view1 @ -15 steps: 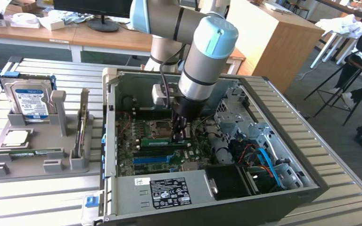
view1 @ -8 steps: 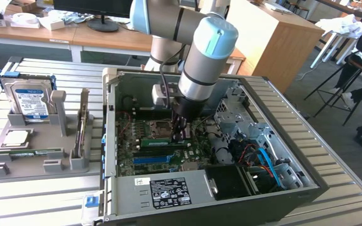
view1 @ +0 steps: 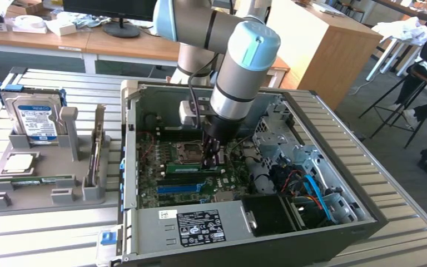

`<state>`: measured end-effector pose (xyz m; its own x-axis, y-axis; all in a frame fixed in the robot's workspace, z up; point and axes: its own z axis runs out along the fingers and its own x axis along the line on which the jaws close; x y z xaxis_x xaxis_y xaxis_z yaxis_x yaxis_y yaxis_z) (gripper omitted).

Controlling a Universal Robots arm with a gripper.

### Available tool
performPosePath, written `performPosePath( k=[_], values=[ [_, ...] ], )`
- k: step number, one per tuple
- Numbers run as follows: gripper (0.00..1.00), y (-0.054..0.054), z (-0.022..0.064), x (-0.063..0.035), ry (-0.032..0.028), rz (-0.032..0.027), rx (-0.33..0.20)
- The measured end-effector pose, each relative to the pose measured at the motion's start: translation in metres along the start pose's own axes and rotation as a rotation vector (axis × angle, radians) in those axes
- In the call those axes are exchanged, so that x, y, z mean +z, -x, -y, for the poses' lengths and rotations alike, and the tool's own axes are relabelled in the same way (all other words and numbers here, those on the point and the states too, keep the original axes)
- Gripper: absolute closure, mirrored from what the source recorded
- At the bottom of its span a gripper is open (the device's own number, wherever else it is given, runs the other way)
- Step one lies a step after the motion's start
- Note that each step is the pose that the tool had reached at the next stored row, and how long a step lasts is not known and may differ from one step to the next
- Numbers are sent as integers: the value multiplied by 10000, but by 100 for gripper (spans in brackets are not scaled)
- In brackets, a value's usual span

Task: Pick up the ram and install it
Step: 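Insert the ram into the slot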

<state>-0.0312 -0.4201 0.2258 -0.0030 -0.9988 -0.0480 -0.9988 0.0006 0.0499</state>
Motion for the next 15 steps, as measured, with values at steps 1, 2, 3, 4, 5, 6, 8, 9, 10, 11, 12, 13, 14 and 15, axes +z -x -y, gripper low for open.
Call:
performPosePath(
  k=[1,2,3,4,5,6,8,9,10,11,12,13,14,15],
  values=[
    [88,0,0,0,0,0,0],
    [88,0,0,0,0,0,-1],
    [88,0,0,0,0,0,-3],
    [88,0,2,0,2,0,-7],
    [88,0,4,0,3,1,-14],
    [88,0,8,0,1,1,-23],
    [88,0,12,0,2,0,-48],
    [88,0,13,0,3,-3,-67],
    [88,0,13,-1,4,-5,-100],
    [88,0,14,-1,7,-7,-132],
    [88,0,14,-1,8,-9,-163],
    [88,0,14,0,9,-10,-196],
    [88,0,14,0,10,-11,-222],
    [88,0,14,-1,11,-12,-231]
  ],
)
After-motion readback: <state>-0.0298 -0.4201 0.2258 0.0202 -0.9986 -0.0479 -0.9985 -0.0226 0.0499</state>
